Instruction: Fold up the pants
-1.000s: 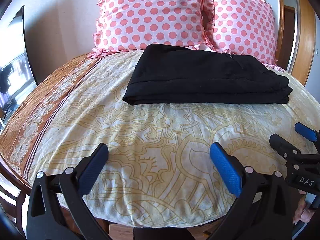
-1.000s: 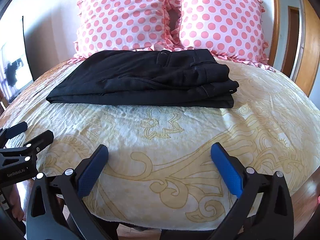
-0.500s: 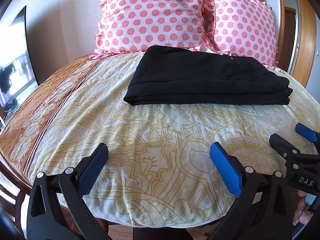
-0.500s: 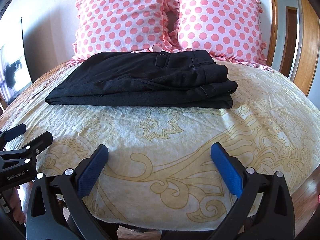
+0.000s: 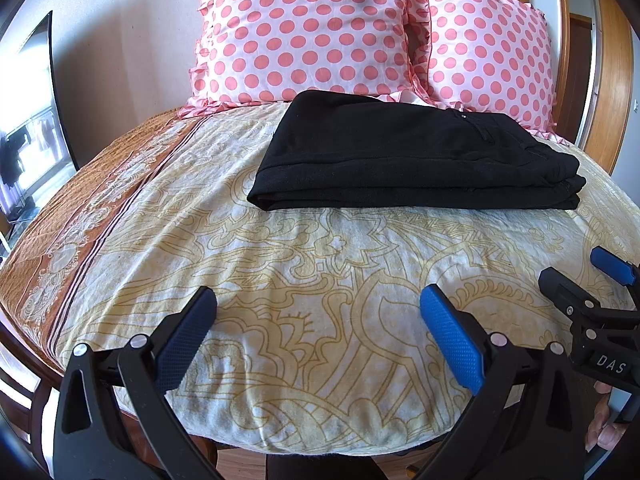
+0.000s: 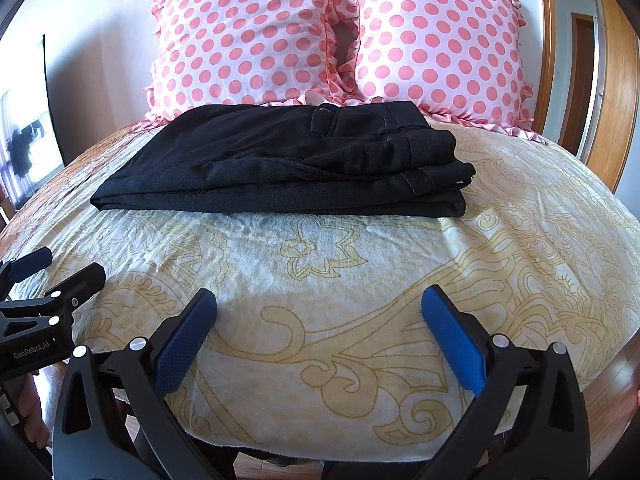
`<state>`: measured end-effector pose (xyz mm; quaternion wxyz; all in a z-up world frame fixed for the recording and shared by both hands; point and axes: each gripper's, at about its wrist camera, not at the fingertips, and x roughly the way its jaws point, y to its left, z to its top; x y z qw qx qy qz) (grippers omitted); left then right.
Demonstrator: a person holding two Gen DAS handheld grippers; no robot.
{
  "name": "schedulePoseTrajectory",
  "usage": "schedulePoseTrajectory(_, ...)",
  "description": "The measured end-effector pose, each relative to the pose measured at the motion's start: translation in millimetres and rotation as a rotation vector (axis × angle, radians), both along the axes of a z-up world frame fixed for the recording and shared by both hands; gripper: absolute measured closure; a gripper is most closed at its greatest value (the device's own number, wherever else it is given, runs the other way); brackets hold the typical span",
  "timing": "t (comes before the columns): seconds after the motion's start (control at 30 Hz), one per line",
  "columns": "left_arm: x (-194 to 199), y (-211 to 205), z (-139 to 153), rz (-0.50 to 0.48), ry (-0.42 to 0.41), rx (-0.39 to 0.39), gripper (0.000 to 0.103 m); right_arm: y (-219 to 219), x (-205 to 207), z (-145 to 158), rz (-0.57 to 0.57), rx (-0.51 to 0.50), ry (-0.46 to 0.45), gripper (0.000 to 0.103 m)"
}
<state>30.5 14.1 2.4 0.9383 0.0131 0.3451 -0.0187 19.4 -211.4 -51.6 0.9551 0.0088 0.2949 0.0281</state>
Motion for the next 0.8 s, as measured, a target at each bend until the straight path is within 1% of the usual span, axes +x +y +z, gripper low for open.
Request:
schedulePoseTrajectory(0.63, 0.7, -0.2, 0.4, 0.0, 0.002, 0.0, 0.002, -0.2, 0.0, -0.1, 0.0, 0.0, 0.0, 0.001)
schedulePoseTrajectory(0.8, 1.9, 0.0, -0.1, -0.002, 0.016, 0.002, 0.002, -0.1, -0.1, 0.0, 0.0, 0.0, 0.0, 0.001)
